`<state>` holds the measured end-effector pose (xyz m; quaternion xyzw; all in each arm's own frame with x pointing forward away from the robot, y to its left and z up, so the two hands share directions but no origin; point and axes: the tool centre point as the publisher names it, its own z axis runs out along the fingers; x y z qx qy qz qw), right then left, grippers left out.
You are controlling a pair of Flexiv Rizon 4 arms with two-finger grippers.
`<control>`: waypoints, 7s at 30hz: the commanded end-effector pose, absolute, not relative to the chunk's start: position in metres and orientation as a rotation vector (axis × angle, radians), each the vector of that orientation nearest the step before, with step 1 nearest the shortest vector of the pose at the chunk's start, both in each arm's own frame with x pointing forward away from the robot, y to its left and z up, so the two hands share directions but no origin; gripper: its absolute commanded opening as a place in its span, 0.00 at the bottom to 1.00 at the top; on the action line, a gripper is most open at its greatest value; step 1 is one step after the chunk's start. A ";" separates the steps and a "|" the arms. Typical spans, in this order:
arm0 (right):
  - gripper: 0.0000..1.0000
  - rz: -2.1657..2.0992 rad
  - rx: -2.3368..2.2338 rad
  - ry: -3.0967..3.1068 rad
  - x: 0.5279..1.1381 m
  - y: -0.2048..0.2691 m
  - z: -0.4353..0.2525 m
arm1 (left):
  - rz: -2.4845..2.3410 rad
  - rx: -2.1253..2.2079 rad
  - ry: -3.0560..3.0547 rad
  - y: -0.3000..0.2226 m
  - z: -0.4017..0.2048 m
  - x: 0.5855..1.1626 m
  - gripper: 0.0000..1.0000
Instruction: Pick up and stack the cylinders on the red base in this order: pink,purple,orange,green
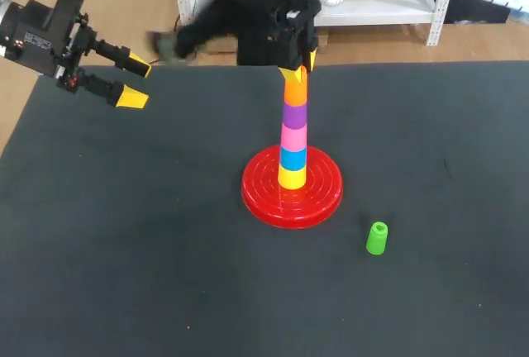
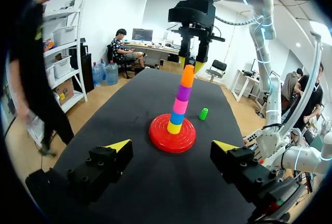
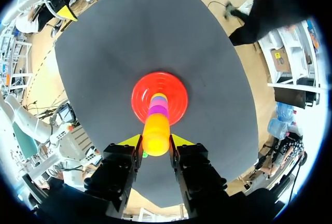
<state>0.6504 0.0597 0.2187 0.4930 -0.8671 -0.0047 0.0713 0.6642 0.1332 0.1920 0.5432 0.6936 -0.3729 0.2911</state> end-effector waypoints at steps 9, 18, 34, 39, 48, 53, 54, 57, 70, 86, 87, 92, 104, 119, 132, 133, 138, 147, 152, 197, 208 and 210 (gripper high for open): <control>1.00 -0.136 1.540 -2.673 0.653 0.049 0.233 | -0.993 1.447 1.843 0.134 0.191 0.663 1.00; 1.00 -0.271 1.744 -2.707 0.632 0.009 0.243 | -0.993 1.447 1.843 0.134 0.191 0.663 1.00; 1.00 -0.156 1.970 -2.528 0.593 -0.033 0.123 | -0.993 1.447 1.843 0.134 0.191 0.663 1.00; 1.00 -0.067 1.960 -2.484 0.592 -0.047 0.083 | -0.993 1.447 1.843 0.134 0.191 0.663 1.00; 1.00 -0.063 1.875 -2.487 0.598 -0.050 0.067 | -0.993 1.447 1.843 0.134 0.191 0.663 1.00; 1.00 -0.063 1.875 -2.487 0.598 -0.050 0.067 | -0.993 1.447 1.843 0.134 0.191 0.663 1.00; 1.00 -0.063 1.875 -2.487 0.598 -0.050 0.067 | -0.993 1.447 1.843 0.134 0.191 0.663 1.00; 1.00 -0.063 1.875 -2.487 0.598 -0.050 0.067 | -0.993 1.447 1.843 0.134 0.191 0.663 1.00; 1.00 -0.103 1.926 -2.455 0.568 -0.058 0.065 | -0.993 1.447 1.843 0.134 0.191 0.663 1.00; 1.00 -0.025 1.978 -2.398 0.542 -0.055 0.043 | -0.993 1.447 1.843 0.134 0.191 0.663 1.00; 1.00 -0.040 1.974 -2.397 0.542 -0.055 0.042 | -0.993 1.447 1.843 0.134 0.191 0.663 1.00; 1.00 -0.072 1.937 -2.382 0.540 -0.056 0.033 | -0.993 1.447 1.843 0.134 0.191 0.663 1.00; 0.63 -0.105 1.896 -2.385 0.540 -0.058 0.026 | -0.993 1.447 1.843 0.134 0.191 0.663 1.00; 0.49 -0.129 1.896 -2.375 0.529 -0.061 0.027 | -0.993 1.447 1.843 0.134 0.191 0.663 1.00; 0.29 -0.135 1.903 -2.361 0.522 -0.061 0.026 | -0.993 1.447 1.843 0.134 0.191 0.663 1.00; 0.13 -0.136 1.902 -2.359 0.521 -0.061 0.025 | -0.993 1.447 1.843 0.134 0.191 0.663 1.00; 0.00 -0.140 1.870 -2.354 0.522 -0.060 0.032 | -0.993 1.447 1.843 0.134 0.191 0.663 1.00; 0.00 -0.166 1.873 -2.442 0.556 -0.050 0.152 | -0.993 1.447 1.843 0.134 0.191 0.663 1.00; 0.00 -0.127 1.909 -2.438 0.593 -0.037 0.221 | -0.993 1.447 1.843 0.134 0.191 0.663 1.00; 0.00 -0.177 2.275 -2.386 0.645 0.050 0.302 | -0.993 1.447 1.843 0.134 0.191 0.663 1.00; 0.00 -0.177 2.275 -2.386 0.645 0.050 0.302 | -0.993 1.447 1.843 0.134 0.191 0.663 1.00; 0.00 -0.177 2.275 -2.386 0.645 0.050 0.302 | -0.993 1.447 1.843 0.134 0.191 0.663 1.00</control>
